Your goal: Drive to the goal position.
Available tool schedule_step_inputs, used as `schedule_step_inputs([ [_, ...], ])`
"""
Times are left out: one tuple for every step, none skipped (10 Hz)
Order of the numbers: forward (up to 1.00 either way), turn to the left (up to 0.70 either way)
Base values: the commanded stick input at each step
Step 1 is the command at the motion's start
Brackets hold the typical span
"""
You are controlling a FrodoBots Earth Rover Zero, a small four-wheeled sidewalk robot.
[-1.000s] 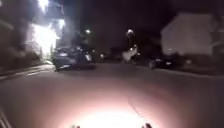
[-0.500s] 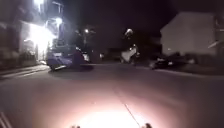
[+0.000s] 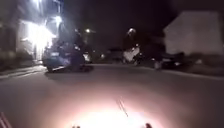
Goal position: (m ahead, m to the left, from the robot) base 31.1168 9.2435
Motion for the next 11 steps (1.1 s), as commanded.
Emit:
schedule_step_inputs([
  [1.0, 0.0],
  [1.0, 0.17],
  [1.0, 0.1],
  [1.0, 0.0],
  [1.0, 0.0],
  [1.0, 0.0],
  [1.0, 0.0],
  [1.0, 0.0],
  [1.0, 0.0],
  [1.0, 0.0],
  [1.0, 0.26],
])
